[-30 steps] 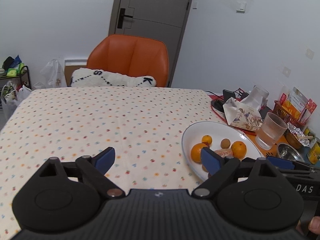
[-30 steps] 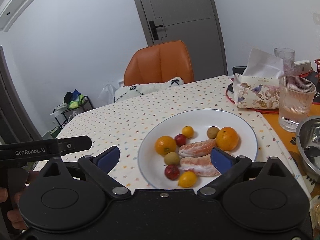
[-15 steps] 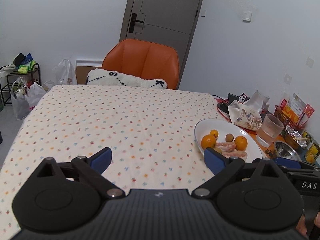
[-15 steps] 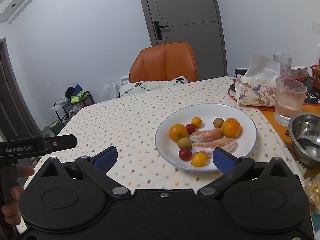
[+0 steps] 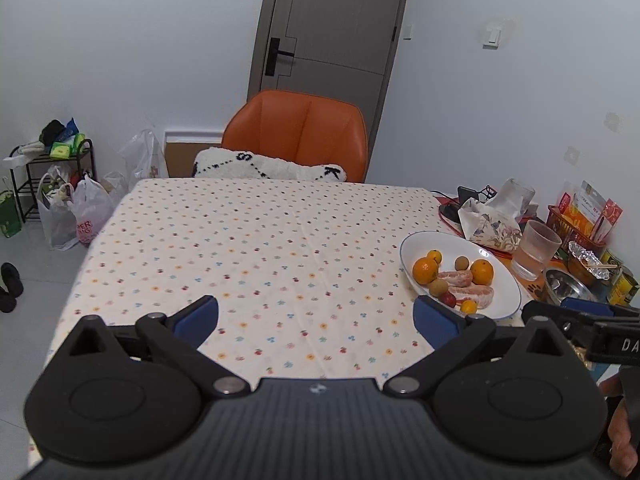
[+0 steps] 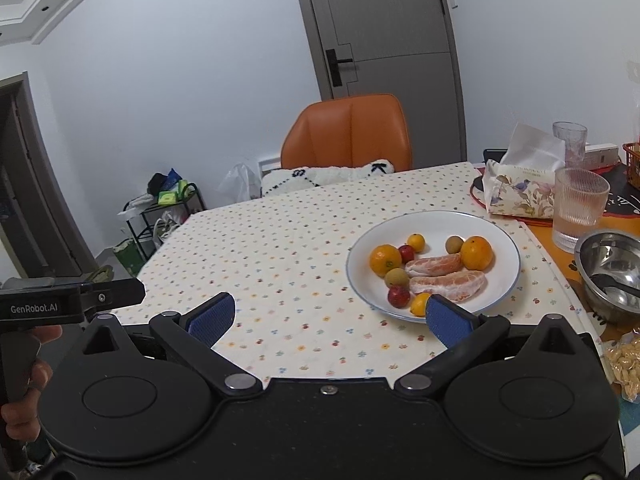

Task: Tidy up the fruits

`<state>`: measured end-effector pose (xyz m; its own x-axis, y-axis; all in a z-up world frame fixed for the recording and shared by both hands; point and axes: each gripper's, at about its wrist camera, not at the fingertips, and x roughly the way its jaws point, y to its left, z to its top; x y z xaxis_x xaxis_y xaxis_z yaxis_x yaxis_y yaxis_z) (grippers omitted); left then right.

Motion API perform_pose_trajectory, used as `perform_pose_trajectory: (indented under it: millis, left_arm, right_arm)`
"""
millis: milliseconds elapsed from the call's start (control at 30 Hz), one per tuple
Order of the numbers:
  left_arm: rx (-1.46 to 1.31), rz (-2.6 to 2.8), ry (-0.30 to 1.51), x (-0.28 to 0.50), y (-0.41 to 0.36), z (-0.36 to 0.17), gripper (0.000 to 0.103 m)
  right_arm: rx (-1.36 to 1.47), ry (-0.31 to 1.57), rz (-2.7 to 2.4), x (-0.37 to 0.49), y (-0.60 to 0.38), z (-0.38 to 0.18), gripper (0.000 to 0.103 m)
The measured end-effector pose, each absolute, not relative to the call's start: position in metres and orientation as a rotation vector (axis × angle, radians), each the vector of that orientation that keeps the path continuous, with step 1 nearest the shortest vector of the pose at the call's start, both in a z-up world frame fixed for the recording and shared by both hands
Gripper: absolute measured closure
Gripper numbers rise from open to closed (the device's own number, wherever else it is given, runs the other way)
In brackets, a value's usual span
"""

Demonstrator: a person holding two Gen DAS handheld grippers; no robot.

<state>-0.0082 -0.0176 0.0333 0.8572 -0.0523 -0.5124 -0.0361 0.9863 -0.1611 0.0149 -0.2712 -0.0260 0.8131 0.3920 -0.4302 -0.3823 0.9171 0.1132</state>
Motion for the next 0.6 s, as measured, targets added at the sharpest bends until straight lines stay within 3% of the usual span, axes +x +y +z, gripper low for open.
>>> perform_pose_trajectory:
  millis: [600]
  left_arm:
    - [-0.118, -0.012, 0.532, -0.056, 0.008, 0.044, 0.0]
  right_arm:
    - [0.011, 0.474, 0.477, -0.03, -0.263, -0.016, 0.0]
